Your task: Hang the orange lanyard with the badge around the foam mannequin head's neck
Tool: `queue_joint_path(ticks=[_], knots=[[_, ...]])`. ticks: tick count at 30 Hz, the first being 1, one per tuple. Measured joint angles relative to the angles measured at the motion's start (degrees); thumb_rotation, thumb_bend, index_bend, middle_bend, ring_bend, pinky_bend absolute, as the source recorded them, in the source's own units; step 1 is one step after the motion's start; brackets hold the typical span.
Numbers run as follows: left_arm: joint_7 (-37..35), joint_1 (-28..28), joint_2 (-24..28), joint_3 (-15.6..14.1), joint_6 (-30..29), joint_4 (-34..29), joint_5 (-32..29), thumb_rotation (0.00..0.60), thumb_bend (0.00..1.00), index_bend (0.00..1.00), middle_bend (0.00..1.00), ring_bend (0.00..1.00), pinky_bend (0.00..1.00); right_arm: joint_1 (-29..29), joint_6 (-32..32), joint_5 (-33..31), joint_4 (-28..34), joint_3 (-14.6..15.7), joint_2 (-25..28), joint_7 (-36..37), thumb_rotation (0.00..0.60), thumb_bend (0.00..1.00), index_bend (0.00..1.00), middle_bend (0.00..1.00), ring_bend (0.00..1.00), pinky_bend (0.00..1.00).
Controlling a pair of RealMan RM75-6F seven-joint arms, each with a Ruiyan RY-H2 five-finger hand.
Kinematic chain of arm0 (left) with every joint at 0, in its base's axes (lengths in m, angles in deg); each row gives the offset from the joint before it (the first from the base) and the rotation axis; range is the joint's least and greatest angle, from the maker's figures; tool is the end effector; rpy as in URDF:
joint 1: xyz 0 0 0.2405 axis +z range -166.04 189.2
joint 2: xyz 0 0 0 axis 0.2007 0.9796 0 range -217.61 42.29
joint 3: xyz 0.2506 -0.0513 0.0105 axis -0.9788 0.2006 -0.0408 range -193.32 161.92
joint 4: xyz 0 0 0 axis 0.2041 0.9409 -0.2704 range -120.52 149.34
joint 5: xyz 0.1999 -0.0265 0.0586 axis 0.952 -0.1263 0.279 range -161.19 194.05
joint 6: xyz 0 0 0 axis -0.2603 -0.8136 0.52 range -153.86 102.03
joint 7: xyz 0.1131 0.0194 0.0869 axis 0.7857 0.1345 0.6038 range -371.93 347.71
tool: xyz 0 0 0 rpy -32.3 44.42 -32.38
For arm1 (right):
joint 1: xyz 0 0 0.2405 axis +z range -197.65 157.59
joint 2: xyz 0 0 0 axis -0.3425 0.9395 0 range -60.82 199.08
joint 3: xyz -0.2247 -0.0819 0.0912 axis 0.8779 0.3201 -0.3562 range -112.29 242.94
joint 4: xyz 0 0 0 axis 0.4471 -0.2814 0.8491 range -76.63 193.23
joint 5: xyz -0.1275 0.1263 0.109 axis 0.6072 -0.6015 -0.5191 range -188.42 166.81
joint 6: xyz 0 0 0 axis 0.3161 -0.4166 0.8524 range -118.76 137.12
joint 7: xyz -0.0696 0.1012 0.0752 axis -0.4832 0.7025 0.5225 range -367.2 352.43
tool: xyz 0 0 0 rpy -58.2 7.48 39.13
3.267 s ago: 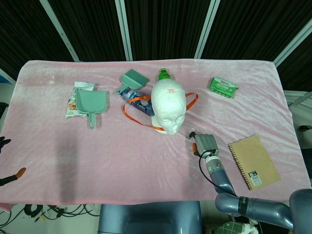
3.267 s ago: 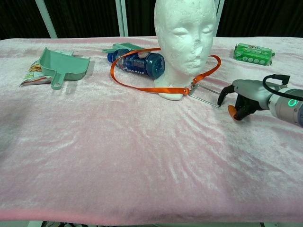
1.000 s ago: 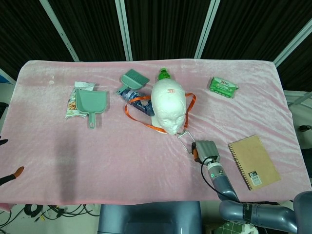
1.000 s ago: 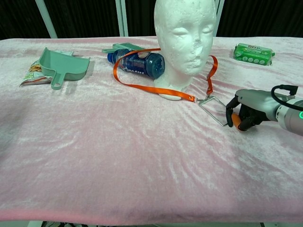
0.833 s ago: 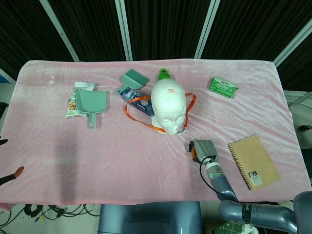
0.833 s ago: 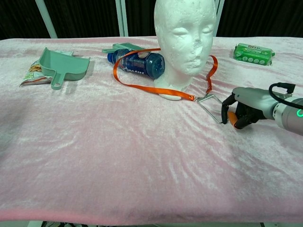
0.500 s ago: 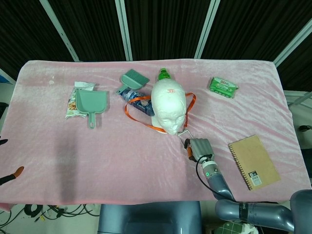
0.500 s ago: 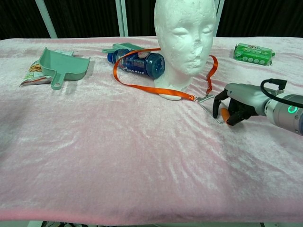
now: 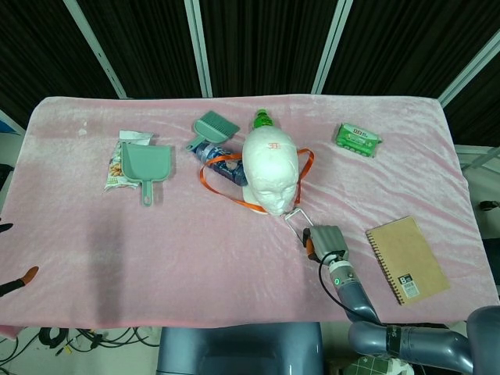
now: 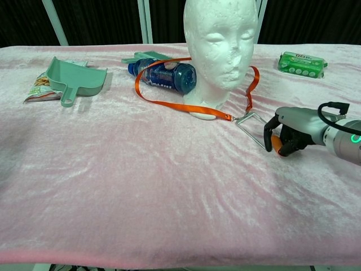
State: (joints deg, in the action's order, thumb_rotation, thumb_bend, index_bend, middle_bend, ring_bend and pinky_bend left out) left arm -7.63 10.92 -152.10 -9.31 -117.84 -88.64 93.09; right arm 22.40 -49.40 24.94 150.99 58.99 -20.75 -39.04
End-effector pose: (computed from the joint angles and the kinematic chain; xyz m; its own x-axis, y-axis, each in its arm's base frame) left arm -0.2986 0.1657 0.1730 0.2926 -0.1281 0.9476 0.9427 0.2045 -0.2635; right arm -0.1834 -0.3075 -0.0385 0.3422 -0.5017 0.7945 -0.9322 -0.0752 0.3540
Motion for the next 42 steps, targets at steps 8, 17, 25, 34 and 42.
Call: queue_joint_path(ticks=[8, 17, 25, 34, 42], knots=[[0.18, 0.09, -0.08, 0.15, 0.05, -0.03, -0.08, 0.6, 0.09, 0.23, 0.13, 0.0, 0.01, -0.62, -0.05, 1.49, 0.93, 0.78, 0.25, 0.56, 0.6, 0.7, 0.46, 0.99, 0.98, 0.93], [-0.01, 0.27, 0.07, 0.36, -0.05, -0.08, 0.0, 0.6, 0.09, 0.23, 0.13, 0.0, 0.01, -0.46, -1.41, 2.56, 1.5, -1.11, 0.5, 1.17, 0.6, 0.7, 0.44, 0.99, 0.98, 0.93], [0.14, 0.41, 0.05, 0.45, -0.21, -0.11, 0.14, 0.6, 0.09, 0.23, 0.13, 0.0, 0.01, 0.05, -1.47, 1.36, 0.71, -2.03, 0.26, 0.72, 0.6, 0.7, 0.43, 0.99, 0.98, 0.93], [0.27, 0.48, 0.03, 0.53, -0.08, -0.15, 0.1, 0.6, 0.09, 0.23, 0.13, 0.0, 0.01, -0.29, -0.26, 0.1, -0.52, -0.72, 0.1, 0.26, 0.6, 0.7, 0.43, 0.99, 0.98, 0.93], [0.47, 0.5, -0.09, 0.59, -0.03, -0.13, 0.18, 0.6, 0.09, 0.23, 0.13, 0.0, 0.01, -0.84, -0.12, 1.48, -0.09, -0.24, -0.04, 1.1, 0.6, 0.71, 0.43, 0.99, 0.98, 0.93]])
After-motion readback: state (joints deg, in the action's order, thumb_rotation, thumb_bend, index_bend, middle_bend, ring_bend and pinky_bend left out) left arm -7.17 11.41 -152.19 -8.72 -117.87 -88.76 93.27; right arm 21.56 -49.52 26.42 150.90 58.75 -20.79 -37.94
